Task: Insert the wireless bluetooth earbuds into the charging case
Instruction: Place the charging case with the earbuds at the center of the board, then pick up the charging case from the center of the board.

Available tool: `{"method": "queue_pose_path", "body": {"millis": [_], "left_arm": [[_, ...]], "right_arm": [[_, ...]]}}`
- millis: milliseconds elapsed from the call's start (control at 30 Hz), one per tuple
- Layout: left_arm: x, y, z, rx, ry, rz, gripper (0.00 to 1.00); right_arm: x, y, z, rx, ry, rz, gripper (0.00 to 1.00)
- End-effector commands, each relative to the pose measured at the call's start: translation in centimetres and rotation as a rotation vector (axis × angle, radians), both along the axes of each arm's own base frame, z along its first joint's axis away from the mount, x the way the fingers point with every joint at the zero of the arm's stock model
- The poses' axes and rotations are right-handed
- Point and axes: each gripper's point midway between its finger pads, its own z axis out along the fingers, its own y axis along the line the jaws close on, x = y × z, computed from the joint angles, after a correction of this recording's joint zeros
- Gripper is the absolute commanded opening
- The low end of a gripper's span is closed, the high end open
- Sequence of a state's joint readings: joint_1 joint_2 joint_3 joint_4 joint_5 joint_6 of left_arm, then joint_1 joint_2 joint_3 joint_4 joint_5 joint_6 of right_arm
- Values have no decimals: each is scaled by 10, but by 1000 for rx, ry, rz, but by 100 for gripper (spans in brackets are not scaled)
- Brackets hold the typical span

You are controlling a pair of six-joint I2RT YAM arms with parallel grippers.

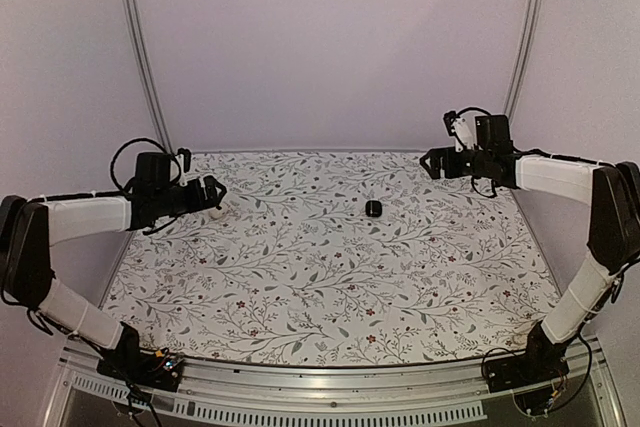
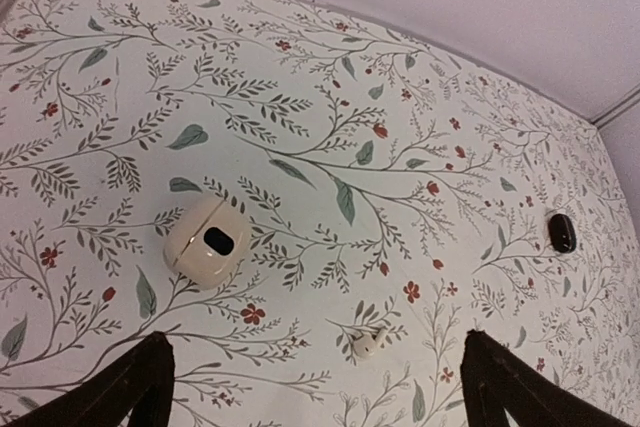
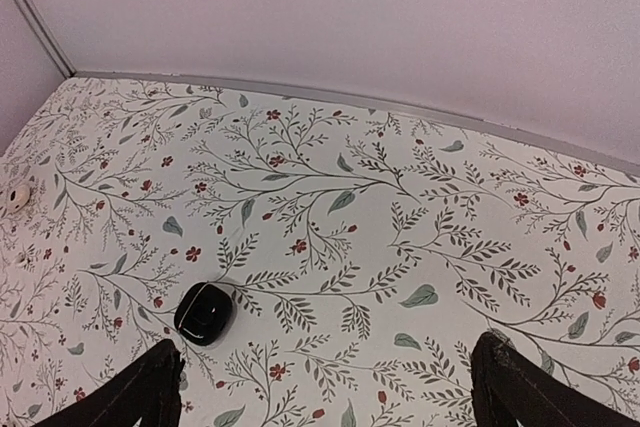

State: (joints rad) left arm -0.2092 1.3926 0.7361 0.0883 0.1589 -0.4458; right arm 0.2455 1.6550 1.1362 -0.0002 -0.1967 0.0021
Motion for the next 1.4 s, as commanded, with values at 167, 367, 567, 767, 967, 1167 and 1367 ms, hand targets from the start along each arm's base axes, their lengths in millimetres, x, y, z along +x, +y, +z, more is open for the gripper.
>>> {"method": "queue_pose_path", "body": {"millis": [167, 367, 567, 767, 967, 1167, 1367], "left_arm": [[28, 14, -63, 244, 151, -45, 100], [42, 29, -91, 397, 237, -46, 98], [51, 37, -112, 450, 280, -64, 93], [64, 40, -117, 439, 298, -86, 87], [68, 42, -136, 465, 368, -115, 78], [66, 38, -136, 444, 362, -138, 64], [64, 27, -142, 427, 376, -180, 55]], "right_arm": [[-32, 28, 5, 130, -24, 196, 99], [-43, 35, 22, 200, -23, 231, 99], [-57, 46, 34, 269, -39, 307, 99], [-76, 58, 47, 347, -55, 413, 99], [-79, 61, 50, 359, -51, 430, 99], [-79, 65, 44, 378, -21, 460, 99], [-81, 69, 38, 400, 14, 483, 99]]}}
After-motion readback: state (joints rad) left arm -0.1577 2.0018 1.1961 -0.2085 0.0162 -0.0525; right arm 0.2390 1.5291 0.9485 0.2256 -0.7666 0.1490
